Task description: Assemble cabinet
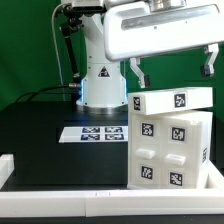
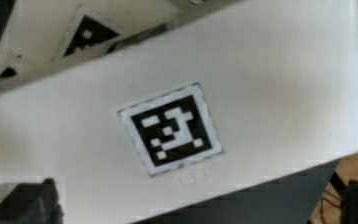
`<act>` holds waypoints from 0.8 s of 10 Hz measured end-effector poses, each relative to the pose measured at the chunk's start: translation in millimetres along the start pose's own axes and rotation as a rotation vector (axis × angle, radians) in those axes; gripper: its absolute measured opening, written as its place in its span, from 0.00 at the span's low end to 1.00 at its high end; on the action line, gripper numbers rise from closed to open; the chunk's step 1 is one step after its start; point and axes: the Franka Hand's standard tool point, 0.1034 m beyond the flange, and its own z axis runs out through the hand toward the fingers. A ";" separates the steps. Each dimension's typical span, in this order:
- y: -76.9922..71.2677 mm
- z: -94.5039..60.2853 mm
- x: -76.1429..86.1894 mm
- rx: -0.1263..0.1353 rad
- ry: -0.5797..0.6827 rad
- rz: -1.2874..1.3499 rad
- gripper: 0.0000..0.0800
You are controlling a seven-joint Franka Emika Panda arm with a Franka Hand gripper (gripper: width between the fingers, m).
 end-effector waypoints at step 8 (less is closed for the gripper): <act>4.3 -1.0 0.9 -0.048 -0.035 -0.763 1.00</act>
Offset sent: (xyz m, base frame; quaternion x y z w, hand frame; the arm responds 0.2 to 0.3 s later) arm 0.0089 0.0026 0.0054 -0.0278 -0.0419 -0.2903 0.9556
